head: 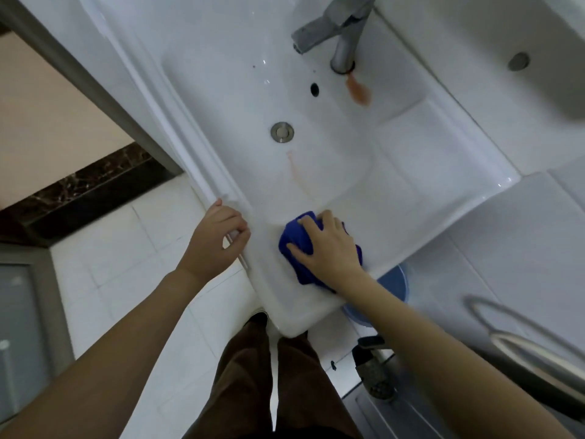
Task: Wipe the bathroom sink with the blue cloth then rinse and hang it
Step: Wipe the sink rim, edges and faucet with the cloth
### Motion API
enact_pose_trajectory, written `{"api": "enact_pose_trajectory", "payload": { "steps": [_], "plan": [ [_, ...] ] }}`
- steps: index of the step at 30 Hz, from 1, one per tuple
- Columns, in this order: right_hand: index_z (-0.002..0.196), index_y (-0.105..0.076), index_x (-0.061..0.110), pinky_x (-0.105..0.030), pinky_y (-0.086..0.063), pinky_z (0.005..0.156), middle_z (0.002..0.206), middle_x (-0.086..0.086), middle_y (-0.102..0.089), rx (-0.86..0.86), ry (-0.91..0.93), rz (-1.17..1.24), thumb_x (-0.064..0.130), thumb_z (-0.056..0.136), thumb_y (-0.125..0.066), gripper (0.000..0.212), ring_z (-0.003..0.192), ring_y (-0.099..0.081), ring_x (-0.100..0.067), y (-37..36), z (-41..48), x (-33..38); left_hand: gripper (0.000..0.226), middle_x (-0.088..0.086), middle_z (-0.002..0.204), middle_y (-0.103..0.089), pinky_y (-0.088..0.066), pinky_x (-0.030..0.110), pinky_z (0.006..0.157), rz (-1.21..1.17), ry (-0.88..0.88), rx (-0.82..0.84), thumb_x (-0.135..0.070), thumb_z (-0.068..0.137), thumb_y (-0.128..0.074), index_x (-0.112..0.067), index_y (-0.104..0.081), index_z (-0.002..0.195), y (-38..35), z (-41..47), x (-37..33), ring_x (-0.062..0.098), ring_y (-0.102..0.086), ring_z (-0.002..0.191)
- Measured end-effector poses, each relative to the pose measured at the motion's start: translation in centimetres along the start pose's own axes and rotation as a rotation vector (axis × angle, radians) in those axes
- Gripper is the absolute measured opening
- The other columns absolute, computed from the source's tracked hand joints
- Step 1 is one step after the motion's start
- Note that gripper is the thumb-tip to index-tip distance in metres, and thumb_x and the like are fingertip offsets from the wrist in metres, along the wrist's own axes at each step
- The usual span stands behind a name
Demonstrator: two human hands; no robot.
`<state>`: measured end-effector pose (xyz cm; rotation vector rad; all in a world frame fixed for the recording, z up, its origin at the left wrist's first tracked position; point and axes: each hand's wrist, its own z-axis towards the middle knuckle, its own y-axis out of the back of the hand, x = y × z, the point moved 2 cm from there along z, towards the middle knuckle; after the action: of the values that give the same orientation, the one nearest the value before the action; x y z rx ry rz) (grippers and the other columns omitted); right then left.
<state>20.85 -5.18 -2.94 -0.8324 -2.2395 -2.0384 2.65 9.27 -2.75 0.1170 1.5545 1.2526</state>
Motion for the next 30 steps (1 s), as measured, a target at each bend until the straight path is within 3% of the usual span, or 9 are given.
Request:
{"api": "enact_pose_trajectory", "payload": {
  "steps": [2,5,8,14,17,19,21,24,30],
  "plan": [
    [0.127,-0.052,0.015,-0.040,-0.047,0.074,0.121,-0.017,-0.049,-0.036,-0.032,-0.014,0.052,0.089,-0.059,0.053,0.101,-0.053,-0.038,1.7,1.6,-3.6,0.021,0.002,0.077,-0.061,-0.018,0.023,0.119,0.001,0.000,-0.016,-0.023,0.089,-0.056,-0.008,-0.064,0.076,-0.2,0.0,0.2,0.013,-0.053,0.080],
    [0.127,-0.049,0.009,-0.045,-0.048,0.079,0.125,-0.022,-0.047,-0.220,-0.353,-0.024,0.048,0.092,-0.056,0.053,0.102,-0.054,-0.043,5.1,4.8,-11.4,0.018,0.003,0.074,-0.056,-0.022,0.031,0.119,-0.004,0.009,-0.041,-0.017,0.086,-0.057,-0.007,-0.060,0.072,-0.9,0.1,0.4,0.017,-0.052,0.075],
    [0.130,-0.045,0.007,-0.043,-0.049,0.077,0.128,-0.023,-0.045,-0.353,-0.536,-0.053,0.046,0.094,-0.052,0.054,0.105,-0.052,-0.041,5.7,6.7,-11.7,0.015,0.002,0.074,-0.056,-0.019,0.030,0.119,-0.007,0.002,-0.052,-0.016,0.085,-0.058,-0.008,-0.060,0.072,-1.1,0.1,0.7,0.014,-0.050,0.075],
    [0.133,-0.045,0.012,-0.040,-0.046,0.077,0.127,-0.018,-0.045,0.024,-0.052,-0.068,0.050,0.096,-0.049,0.053,0.108,-0.048,-0.036,-0.2,1.0,2.2,0.019,0.004,0.076,-0.059,-0.020,0.029,0.119,0.002,0.013,-0.006,-0.020,0.087,-0.056,-0.007,-0.061,0.075,-0.6,0.1,0.4,0.016,-0.051,0.078],
    [0.132,-0.044,0.014,-0.041,-0.048,0.079,0.126,-0.015,-0.045,0.126,0.150,-0.096,0.050,0.093,-0.054,0.054,0.106,-0.049,-0.034,0.9,-0.7,-0.3,0.019,0.005,0.076,-0.058,-0.021,0.028,0.118,0.029,0.015,-0.016,-0.019,0.087,-0.056,-0.005,-0.060,0.074,-0.6,0.2,0.3,0.018,-0.051,0.076],
    [0.132,-0.045,0.008,-0.045,-0.046,0.085,0.125,-0.019,-0.046,0.058,0.055,-0.136,0.047,0.095,-0.054,0.055,0.106,-0.050,-0.038,2.6,1.5,-4.9,0.014,0.006,0.075,-0.057,-0.021,0.031,0.117,0.043,-0.002,-0.027,-0.010,0.084,-0.058,-0.004,-0.059,0.072,-0.9,0.2,0.7,0.018,-0.049,0.075],
    [0.134,-0.042,0.000,-0.048,-0.045,0.088,0.128,-0.025,-0.046,-0.099,-0.237,-0.141,0.043,0.097,-0.052,0.057,0.108,-0.051,-0.043,4.5,4.3,-9.3,0.011,0.008,0.073,-0.055,-0.020,0.032,0.117,0.062,-0.009,-0.035,-0.001,0.082,-0.059,-0.002,-0.058,0.071,-1.3,0.3,0.7,0.018,-0.047,0.074],
    [0.136,-0.039,-0.001,-0.046,-0.044,0.094,0.134,-0.027,-0.043,-0.270,-0.533,-0.091,0.043,0.099,-0.047,0.058,0.114,-0.049,-0.043,4.5,5.8,-7.3,0.012,0.012,0.072,-0.053,-0.016,0.027,0.119,0.068,0.017,-0.045,0.000,0.082,-0.056,0.000,-0.058,0.070,-1.4,0.1,0.8,0.020,-0.045,0.073],
    [0.132,-0.040,0.010,-0.034,-0.045,0.090,0.125,-0.015,-0.047,0.002,-0.205,0.062,0.043,0.102,-0.041,0.045,0.110,-0.050,-0.029,-1.6,-1.5,7.3,0.020,0.011,0.074,-0.052,-0.007,0.020,0.120,0.055,0.033,-0.016,-0.013,0.088,-0.046,-0.003,-0.056,0.073,-1.1,0.1,0.4,0.017,-0.044,0.075]
  ]
}}
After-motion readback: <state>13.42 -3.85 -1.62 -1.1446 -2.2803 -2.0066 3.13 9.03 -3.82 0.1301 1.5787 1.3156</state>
